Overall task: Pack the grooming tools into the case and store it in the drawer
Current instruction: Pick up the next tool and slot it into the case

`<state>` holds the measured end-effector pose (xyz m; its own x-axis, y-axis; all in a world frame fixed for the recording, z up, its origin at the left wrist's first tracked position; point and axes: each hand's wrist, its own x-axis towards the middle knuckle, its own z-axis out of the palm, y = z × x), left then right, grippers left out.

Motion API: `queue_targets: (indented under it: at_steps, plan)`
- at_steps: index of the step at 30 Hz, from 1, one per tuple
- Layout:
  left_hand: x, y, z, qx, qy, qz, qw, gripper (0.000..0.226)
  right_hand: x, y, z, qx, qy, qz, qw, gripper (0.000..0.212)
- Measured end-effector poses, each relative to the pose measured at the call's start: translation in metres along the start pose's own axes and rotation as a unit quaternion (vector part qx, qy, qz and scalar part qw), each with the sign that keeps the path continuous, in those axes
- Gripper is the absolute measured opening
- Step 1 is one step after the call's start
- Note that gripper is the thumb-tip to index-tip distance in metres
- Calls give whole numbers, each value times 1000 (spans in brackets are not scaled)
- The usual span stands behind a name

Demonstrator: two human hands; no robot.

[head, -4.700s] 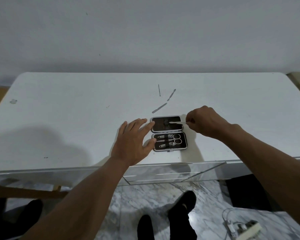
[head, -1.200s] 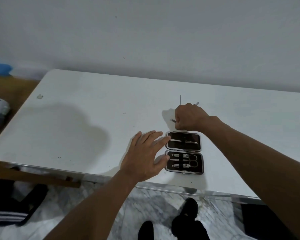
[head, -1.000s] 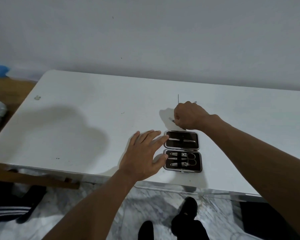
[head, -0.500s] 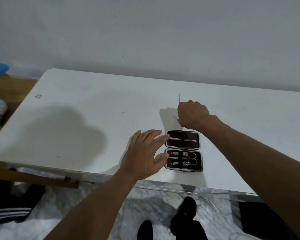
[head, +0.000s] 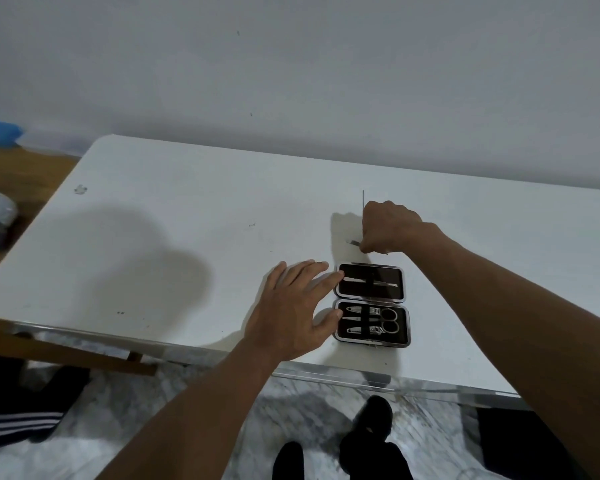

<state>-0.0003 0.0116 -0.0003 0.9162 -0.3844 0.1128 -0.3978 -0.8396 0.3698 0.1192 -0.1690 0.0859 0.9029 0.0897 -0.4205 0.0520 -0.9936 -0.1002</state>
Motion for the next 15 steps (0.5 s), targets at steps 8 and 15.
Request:
queue_targets:
  at_steps: [8,15]
  plan:
    - [1,0,0,2,0,1,1000,56,3,2,4,17,3,2,1000,28]
    - [0,0,0,-3,1,-2,1000,56,1,-2,11,-1,12,-7,1000,30]
